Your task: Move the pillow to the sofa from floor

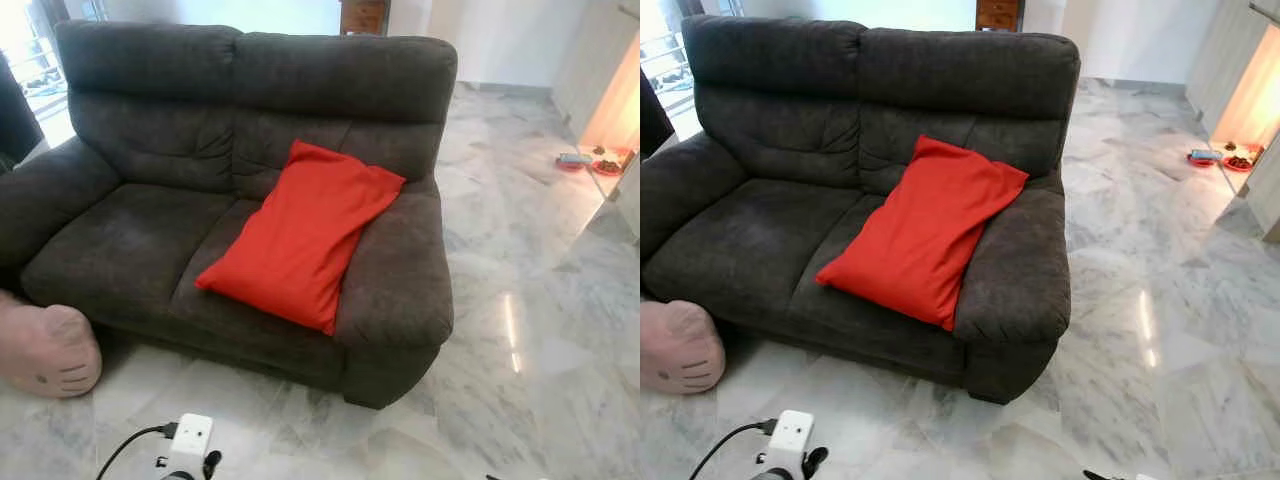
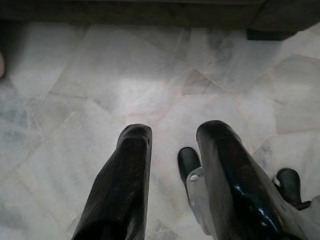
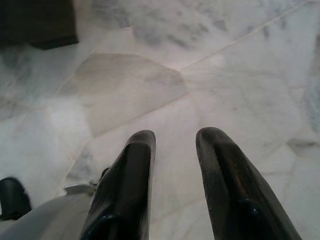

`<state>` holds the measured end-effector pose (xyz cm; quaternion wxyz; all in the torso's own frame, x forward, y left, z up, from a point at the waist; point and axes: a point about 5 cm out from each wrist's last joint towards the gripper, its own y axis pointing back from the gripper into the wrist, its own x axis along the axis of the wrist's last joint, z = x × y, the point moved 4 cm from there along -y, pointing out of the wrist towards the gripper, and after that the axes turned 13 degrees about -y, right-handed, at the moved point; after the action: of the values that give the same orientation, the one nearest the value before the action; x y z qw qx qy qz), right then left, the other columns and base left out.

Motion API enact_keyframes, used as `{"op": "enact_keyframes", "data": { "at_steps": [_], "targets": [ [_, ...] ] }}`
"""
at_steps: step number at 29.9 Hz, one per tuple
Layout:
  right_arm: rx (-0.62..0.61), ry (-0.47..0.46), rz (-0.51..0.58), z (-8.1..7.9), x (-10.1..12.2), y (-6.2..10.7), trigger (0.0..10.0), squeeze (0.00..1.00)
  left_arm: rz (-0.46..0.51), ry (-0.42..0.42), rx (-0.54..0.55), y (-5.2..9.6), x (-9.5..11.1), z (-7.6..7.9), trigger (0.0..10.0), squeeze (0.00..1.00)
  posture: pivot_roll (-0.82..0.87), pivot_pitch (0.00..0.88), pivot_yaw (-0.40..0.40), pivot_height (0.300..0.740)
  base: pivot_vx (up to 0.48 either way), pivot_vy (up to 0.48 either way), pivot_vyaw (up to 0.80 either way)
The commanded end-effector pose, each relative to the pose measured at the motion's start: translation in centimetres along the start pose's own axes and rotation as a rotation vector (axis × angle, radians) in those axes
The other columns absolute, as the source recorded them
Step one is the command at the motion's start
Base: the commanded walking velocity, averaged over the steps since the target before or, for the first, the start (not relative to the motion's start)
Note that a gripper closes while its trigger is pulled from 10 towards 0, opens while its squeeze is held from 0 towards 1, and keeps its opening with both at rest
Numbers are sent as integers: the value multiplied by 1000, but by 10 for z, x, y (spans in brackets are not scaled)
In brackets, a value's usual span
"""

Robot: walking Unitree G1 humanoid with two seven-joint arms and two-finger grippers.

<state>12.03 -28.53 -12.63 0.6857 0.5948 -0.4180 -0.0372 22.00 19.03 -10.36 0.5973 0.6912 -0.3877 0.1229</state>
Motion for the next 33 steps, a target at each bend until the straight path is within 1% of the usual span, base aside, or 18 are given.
{"op": "enact_keyframes", "data": {
  "at_steps": [1,3,6,13,15,17,18,19,21,24,26,27,29,30,33],
  "targets": [
    [-15,-25,29,8,9,0,10000,0,-17,-30,-30,-1,-1,5,10000,0,-86,0,32,738,0,0,0],
    [-33,-58,52,15,15,1,10000,0,-9,-49,-54,-2,4,11,10000,0,-108,0,53,738,0,0,0],
    [-40,-72,60,17,17,1,10000,0,-2,-58,-67,-4,9,15,10000,0,-126,0,55,738,0,0,0],
    [-24,-75,71,13,25,-1,10000,0,15,-57,-56,-7,21,10,10000,0,-135,0,32,738,0,0,0],
    [-15,-63,78,8,32,-2,10000,0,33,-72,-62,-10,31,10,10000,0,-151,0,33,738,0,0,0],
    [-8,-59,84,6,35,-3,10000,0,37,-82,-65,-11,34,10,10000,0,-149,0,34,738,0,0,0],
    [12,-58,99,2,41,-4,10000,0,45,-100,-68,-12,39,10,10000,0,-145,0,34,738,0,0,0],
    [12,-58,99,2,41,-4,10000,0,45,-100,-68,-12,39,10,10000,0,-145,0,34,738,0,0,0],
    [33,-60,119,-5,52,-5,10000,0,66,-98,-59,-14,49,7,10000,0,-130,0,33,738,0,0,0],
    [53,-37,132,-11,60,-6,10000,0,71,-94,-45,-15,54,5,10000,0,-99,0,20,738,0,0,0],
    [54,-31,132,-12,61,-6,10000,0,70,-83,-38,-15,54,4,10000,0,-96,0,16,738,0,0,0],
    [64,-27,150,-15,70,-6,10000,0,70,-59,-26,-15,54,3,10000,0,-102,0,18,738,0,0,0],
    [79,-27,181,-18,84,-6,10000,0,73,-43,-19,-15,55,2,10000,0,-107,0,19,738,0,0,0],
    [94,-31,212,-22,98,-5,10000,0,68,-48,-21,-15,54,2,10000,0,-111,0,22,738,0,0,0],
    [115,-28,237,-25,110,-4,10000,0,62,-54,-25,-15,53,3,10000,0,-131,0,38,738,0,0,0]
  ]
}}
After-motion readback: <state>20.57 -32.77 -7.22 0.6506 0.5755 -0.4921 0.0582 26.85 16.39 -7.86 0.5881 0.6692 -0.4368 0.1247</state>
